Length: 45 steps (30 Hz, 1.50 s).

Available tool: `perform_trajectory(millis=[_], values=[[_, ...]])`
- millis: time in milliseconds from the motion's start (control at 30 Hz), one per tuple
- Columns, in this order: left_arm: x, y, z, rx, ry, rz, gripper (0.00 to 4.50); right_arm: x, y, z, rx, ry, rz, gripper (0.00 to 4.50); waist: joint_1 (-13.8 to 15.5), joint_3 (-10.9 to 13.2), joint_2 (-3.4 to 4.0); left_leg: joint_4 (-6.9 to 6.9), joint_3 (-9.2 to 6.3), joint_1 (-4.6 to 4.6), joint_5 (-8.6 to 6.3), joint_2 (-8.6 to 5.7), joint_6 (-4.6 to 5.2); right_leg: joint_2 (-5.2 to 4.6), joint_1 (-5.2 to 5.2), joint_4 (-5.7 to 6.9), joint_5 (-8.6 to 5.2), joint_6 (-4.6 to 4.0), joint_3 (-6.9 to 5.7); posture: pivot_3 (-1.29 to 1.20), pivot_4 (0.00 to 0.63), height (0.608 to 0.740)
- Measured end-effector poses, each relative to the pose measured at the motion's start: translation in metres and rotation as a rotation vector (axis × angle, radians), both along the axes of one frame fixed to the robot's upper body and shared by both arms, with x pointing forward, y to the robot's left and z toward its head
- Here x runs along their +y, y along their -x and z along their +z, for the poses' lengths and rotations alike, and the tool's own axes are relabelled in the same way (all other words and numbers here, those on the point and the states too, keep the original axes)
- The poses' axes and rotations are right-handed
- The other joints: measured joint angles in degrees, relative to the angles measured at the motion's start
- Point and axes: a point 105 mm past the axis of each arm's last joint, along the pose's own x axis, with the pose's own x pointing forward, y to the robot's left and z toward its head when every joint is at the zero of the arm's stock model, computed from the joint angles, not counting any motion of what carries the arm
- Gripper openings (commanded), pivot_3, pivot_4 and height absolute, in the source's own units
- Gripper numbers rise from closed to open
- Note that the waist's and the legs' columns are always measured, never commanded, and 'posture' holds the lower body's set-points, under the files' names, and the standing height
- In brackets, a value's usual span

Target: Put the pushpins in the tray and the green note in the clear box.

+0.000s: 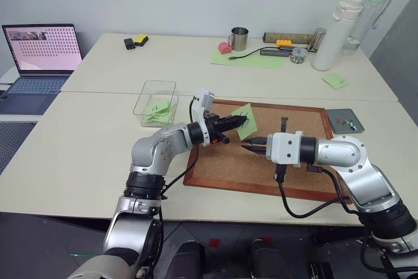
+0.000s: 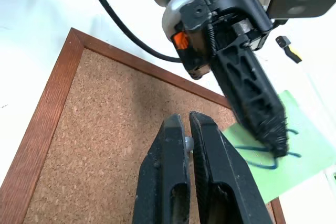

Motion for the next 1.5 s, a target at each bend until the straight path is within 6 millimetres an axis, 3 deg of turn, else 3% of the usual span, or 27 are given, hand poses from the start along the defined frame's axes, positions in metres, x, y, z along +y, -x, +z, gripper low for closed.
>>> perform_trajectory(millis=[133,233,300,367,467,567,700,833,1067,1333,1500], values=[[0.0,-0.005,-0.001,0.0,-0.002,0.022,0.02,-0.003,-0.003,0.01,0.001,-0.068,-0.045,0.0,0.03,0.0,-0.01,-0.01,-0.03,0.0,0.0,0.01,0.0,0.0,0.0,0.01,0.0,0.0,-0.03,0.0,0.15,0.74],[-0.003,-0.004,0.004,-0.039,-0.011,0.016,0.02,-0.023,-0.017,0.025,0.073,-0.28,-0.216,0.0,0.27,0.02,-0.03,0.0,-0.07,-0.04,0.0,0.0,0.0,-0.02,0.0,0.02,0.01,-0.01,-0.05,0.0,0.15,0.74],[-0.006,-0.001,0.009,-0.108,-0.05,0.005,0.02,-0.054,-0.033,0.034,0.098,-0.408,-0.393,0.0,0.52,0.02,-0.04,0.0,-0.03,-0.04,0.0,-0.03,-0.01,-0.06,0.0,0.0,0.01,-0.01,-0.02,0.0,0.15,0.74],[-0.017,0.008,0.017,-0.197,-0.078,-0.033,0.02,-0.099,-0.051,0.036,0.118,-0.513,-0.611,0.0,1.09,0.02,-0.04,0.0,0.02,-0.04,0.0,-0.03,-0.01,-0.08,0.01,-0.03,0.02,-0.02,0.01,0.0,0.15,0.74],[-0.033,0.022,0.023,-0.344,-0.145,-0.096,0.02,-0.155,-0.066,0.021,0.173,-0.592,-0.874,0.0,1.47,0.02,-0.02,-0.05,0.04,-0.04,0.0,-0.03,-0.01,-0.08,0.0,-0.06,0.01,-0.05,0.01,0.0,0.15,0.74],[-0.051,0.034,0.022,-0.49,-0.224,-0.158,0.02,-0.191,-0.076,0.003,0.238,-0.628,-1.042,0.0,1.4,0.01,0.02,-0.07,0.13,-0.04,0.0,-0.03,-0.01,-0.07,-0.02,-0.07,0.01,-0.05,0.07,0.0,0.15,0.74],[-0.067,0.044,0.019,-0.602,-0.274,-0.208,0.02,-0.222,-0.092,-0.009,0.314,-0.693,-1.171,0.0,0.65,0.01,0.05,-0.07,0.24,-0.01,0.01,-0.01,0.01,-0.01,-0.03,-0.07,0.01,-0.04,0.16,0.0,0.15,0.74],[-0.071,0.046,0.017,-0.657,-0.304,-0.213,0.02,-0.24,-0.105,-0.018,0.363,-0.737,-1.244,0.0,0.34,0.01,0.05,-0.06,0.22,-0.01,0.01,0.0,0.02,0.02,-0.02,-0.06,0.0,-0.03,0.14,0.0,0.15,0.74],[-0.067,0.045,0.01,-0.646,-0.321,-0.199,0.0,-0.26,-0.11,-0.04,0.419,-0.758,-1.323,1.44,-0.14,0.02,0.06,-0.07,0.21,-0.05,0.0,-0.02,0.02,0.01,-0.03,-0.07,0.01,0.0,0.14,0.0,0.15,0.74],[-0.064,0.044,0.008,-0.642,-0.329,-0.19,0.0,-0.268,-0.111,-0.032,0.384,-0.772,-1.309,3.07,-0.22,0.02,0.07,-0.05,0.2,-0.04,0.0,-0.02,0.02,0.01,-0.02,-0.05,0.01,0.0,0.13,0.0,0.15,0.74],[-0.055,0.033,0.016,-0.592,-0.288,-0.105,0.0,-0.249,-0.105,-0.012,0.312,-0.74,-1.134,3.07,-0.2,0.02,0.07,-0.06,0.13,-0.05,0.0,0.0,0.02,0.03,-0.02,-0.03,0.01,0.02,0.08,0.0,0.15,0.74]])
